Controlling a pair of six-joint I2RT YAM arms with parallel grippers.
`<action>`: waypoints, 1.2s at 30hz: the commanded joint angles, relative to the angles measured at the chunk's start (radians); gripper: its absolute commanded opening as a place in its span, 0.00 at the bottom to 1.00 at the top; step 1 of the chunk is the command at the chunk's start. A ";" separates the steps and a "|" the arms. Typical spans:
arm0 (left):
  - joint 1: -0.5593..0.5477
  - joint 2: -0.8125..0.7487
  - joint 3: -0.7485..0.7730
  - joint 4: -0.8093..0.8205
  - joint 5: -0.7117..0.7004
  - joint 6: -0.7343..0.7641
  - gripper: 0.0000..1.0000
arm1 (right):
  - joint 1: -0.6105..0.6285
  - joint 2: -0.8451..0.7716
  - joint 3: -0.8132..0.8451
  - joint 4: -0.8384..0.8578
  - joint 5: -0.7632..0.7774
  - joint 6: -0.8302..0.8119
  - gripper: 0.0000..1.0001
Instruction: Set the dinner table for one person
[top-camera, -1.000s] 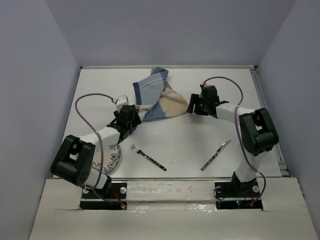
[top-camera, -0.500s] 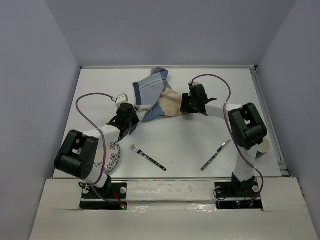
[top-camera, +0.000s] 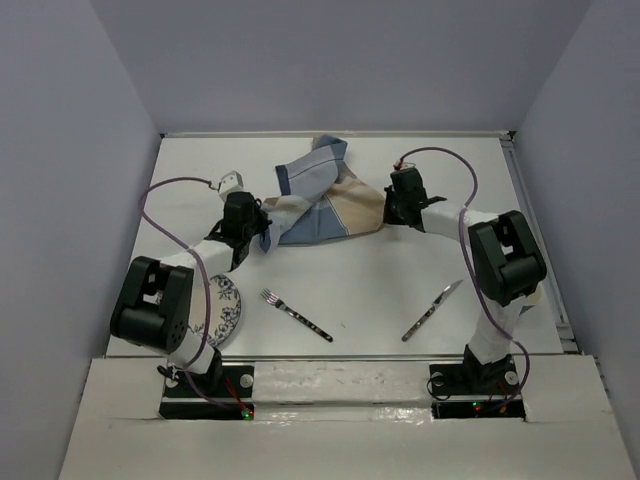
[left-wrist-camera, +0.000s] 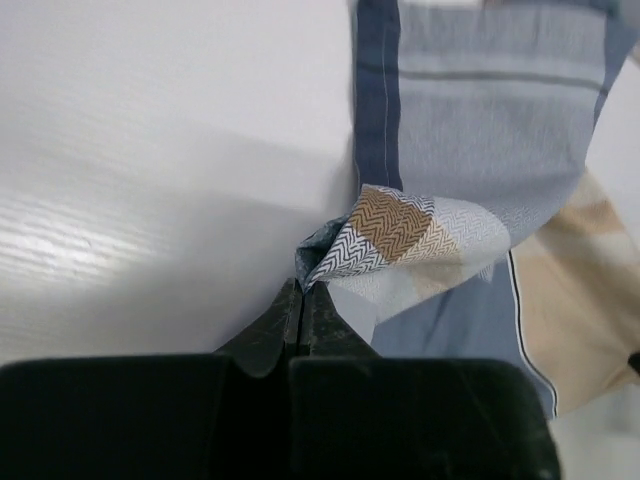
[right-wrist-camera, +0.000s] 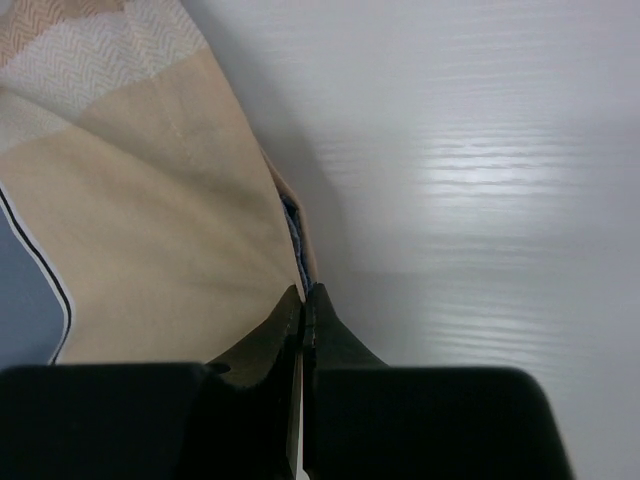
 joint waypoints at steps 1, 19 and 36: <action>0.084 -0.019 0.101 0.072 -0.002 -0.030 0.00 | -0.090 -0.140 -0.070 0.007 0.076 -0.017 0.00; 0.253 -0.037 0.083 -0.024 -0.018 -0.122 0.81 | -0.156 -0.285 -0.207 0.001 0.032 0.022 0.11; 0.084 -0.111 -0.041 -0.262 -0.172 -0.130 0.66 | -0.156 -0.553 -0.258 -0.029 -0.129 0.057 0.61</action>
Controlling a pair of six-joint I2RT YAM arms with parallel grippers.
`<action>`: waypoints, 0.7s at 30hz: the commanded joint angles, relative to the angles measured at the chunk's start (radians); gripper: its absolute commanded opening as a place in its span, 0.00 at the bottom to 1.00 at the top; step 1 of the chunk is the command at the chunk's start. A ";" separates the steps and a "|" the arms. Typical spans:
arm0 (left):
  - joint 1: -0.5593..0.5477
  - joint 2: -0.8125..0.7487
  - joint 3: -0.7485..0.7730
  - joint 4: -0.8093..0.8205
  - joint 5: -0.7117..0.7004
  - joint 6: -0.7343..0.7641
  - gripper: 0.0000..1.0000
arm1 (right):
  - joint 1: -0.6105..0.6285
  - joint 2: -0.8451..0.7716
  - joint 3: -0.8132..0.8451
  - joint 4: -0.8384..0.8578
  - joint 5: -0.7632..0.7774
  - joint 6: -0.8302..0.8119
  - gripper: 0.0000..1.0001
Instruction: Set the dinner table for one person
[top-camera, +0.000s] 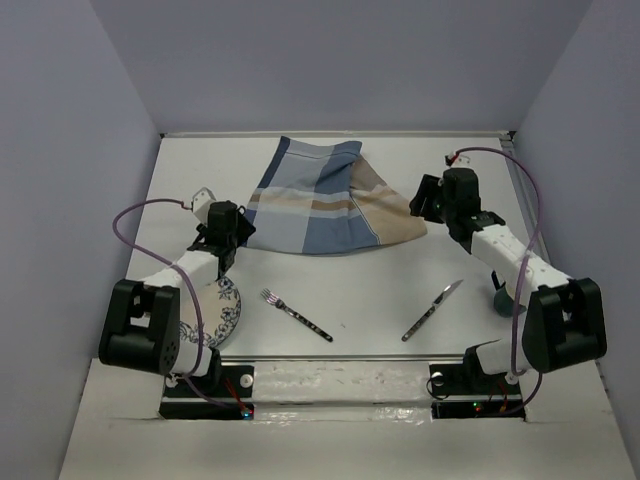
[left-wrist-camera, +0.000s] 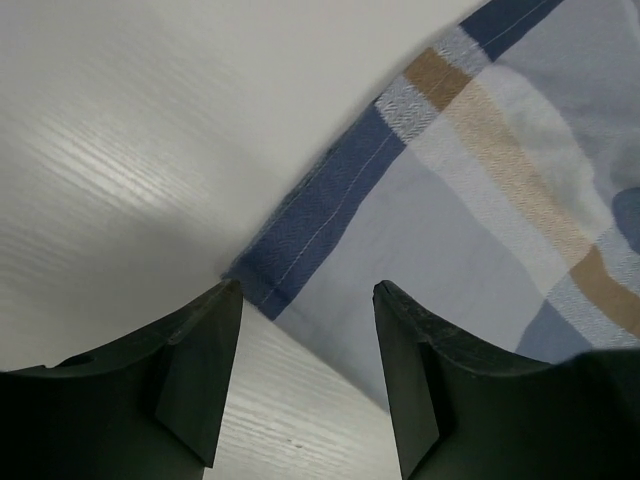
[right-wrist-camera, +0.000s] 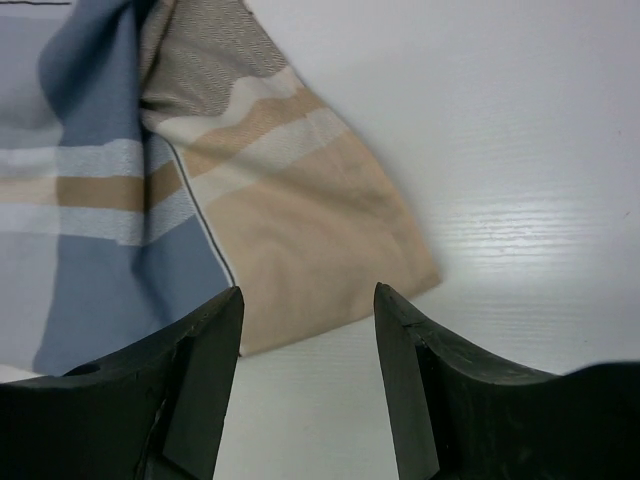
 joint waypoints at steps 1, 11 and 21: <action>-0.025 0.051 0.036 -0.087 -0.082 0.002 0.65 | -0.007 -0.075 -0.033 0.018 -0.087 0.032 0.61; -0.037 0.179 0.084 -0.142 -0.094 -0.037 0.57 | 0.004 -0.147 -0.080 0.034 -0.152 0.025 0.61; -0.037 0.274 0.156 -0.161 -0.159 -0.041 0.31 | 0.004 -0.167 -0.101 0.054 -0.180 0.034 0.61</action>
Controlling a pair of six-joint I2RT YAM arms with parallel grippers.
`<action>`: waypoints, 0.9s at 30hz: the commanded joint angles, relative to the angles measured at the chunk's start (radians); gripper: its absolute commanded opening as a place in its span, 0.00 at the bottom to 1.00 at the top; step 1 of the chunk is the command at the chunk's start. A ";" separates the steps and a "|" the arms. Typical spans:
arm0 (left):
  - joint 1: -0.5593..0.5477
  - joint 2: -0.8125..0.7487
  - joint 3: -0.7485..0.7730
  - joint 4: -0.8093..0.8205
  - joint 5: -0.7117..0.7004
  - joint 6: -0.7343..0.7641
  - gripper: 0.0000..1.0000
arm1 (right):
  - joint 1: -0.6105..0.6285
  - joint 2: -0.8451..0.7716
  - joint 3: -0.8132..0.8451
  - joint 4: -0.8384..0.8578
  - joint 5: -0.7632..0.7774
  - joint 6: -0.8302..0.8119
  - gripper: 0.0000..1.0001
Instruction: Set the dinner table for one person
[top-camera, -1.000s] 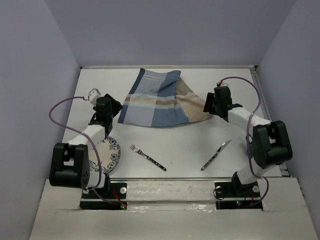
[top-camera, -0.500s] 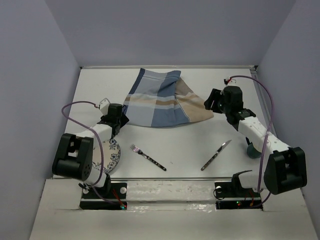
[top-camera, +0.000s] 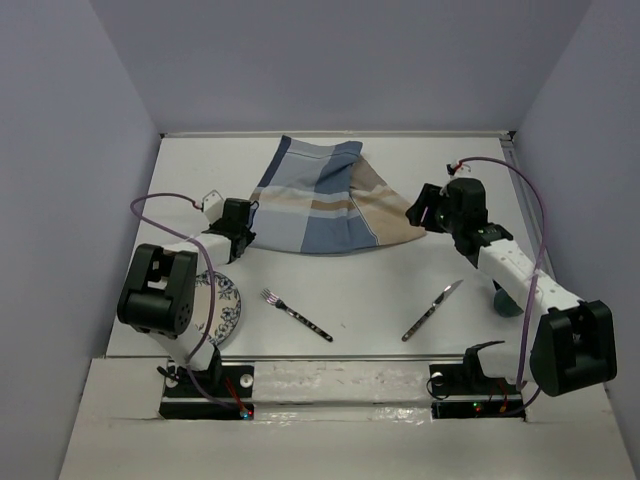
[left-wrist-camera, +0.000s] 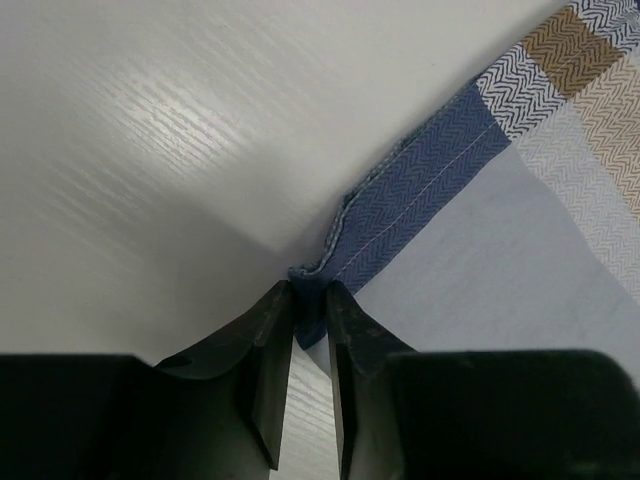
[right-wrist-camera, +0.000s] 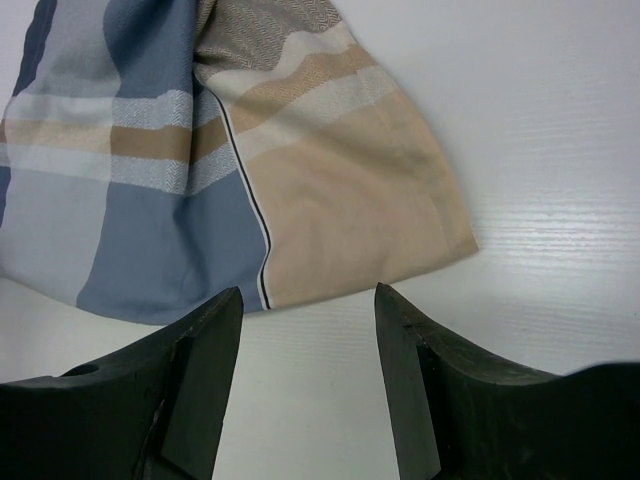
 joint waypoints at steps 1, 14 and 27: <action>-0.005 0.039 0.040 -0.037 -0.055 -0.001 0.30 | 0.003 -0.030 -0.007 0.045 -0.018 0.005 0.61; -0.094 -0.110 -0.021 0.057 -0.081 0.083 0.00 | 0.003 0.168 -0.001 0.042 0.179 0.026 0.74; -0.122 -0.345 -0.227 0.242 -0.055 0.093 0.00 | -0.017 0.349 0.024 0.079 0.263 0.152 0.68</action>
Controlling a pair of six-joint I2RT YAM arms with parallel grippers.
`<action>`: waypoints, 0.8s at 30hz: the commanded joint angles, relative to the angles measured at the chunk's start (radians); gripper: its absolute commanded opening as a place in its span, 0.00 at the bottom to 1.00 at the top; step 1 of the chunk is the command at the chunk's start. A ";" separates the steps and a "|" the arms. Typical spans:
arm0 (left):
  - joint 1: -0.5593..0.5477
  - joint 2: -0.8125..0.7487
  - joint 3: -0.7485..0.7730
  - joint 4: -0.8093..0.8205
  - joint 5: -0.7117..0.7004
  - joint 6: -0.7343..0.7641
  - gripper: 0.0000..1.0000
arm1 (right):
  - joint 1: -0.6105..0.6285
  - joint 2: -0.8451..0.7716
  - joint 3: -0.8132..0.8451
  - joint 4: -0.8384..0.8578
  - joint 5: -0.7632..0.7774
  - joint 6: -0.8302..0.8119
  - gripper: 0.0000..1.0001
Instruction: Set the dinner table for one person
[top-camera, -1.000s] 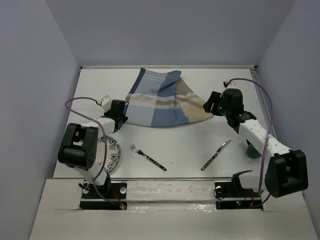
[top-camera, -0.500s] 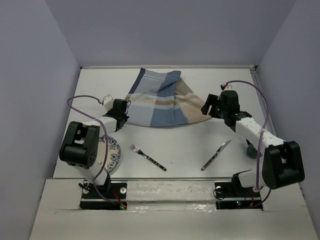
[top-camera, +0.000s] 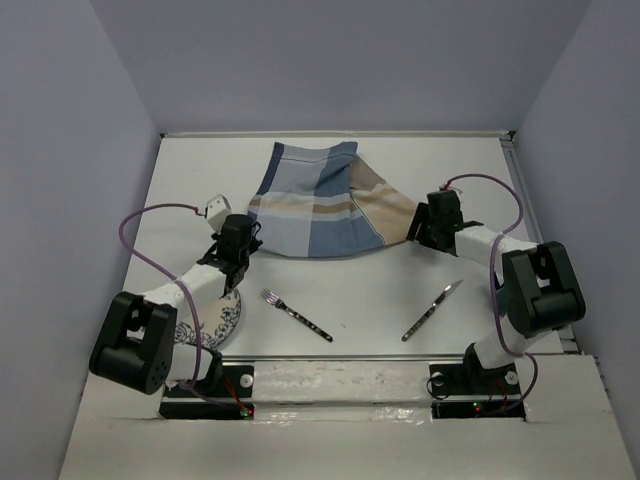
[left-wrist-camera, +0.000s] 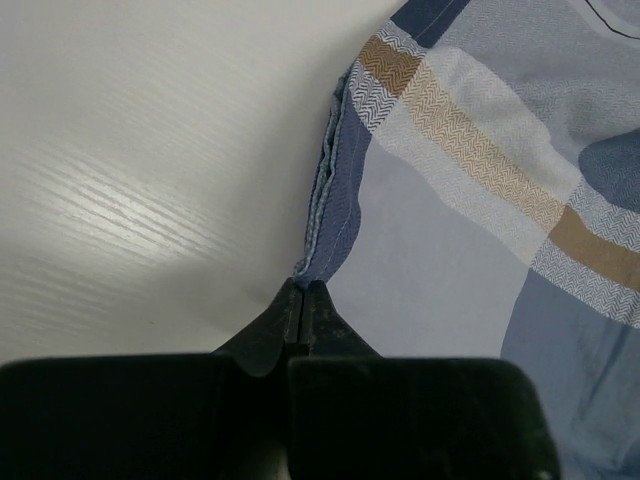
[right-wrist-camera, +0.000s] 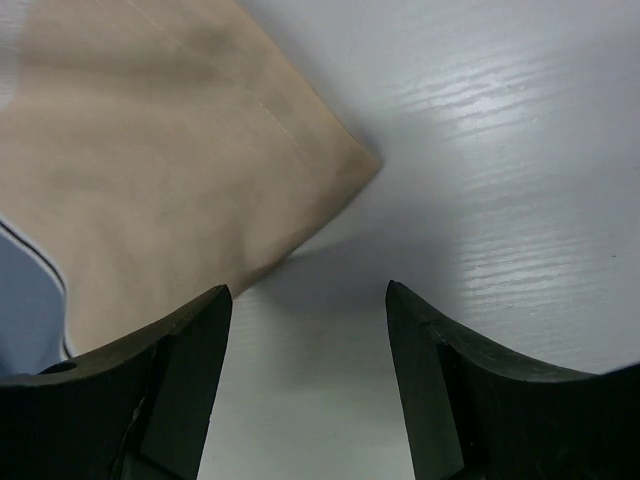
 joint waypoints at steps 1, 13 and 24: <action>-0.002 -0.041 -0.029 0.091 -0.020 0.019 0.00 | -0.020 0.040 0.042 0.064 0.013 0.072 0.68; -0.003 -0.067 -0.073 0.159 0.012 0.026 0.00 | -0.043 0.131 0.091 0.082 0.066 0.111 0.54; -0.023 -0.089 -0.079 0.191 0.006 -0.001 0.00 | -0.043 0.171 0.125 0.113 0.095 0.115 0.30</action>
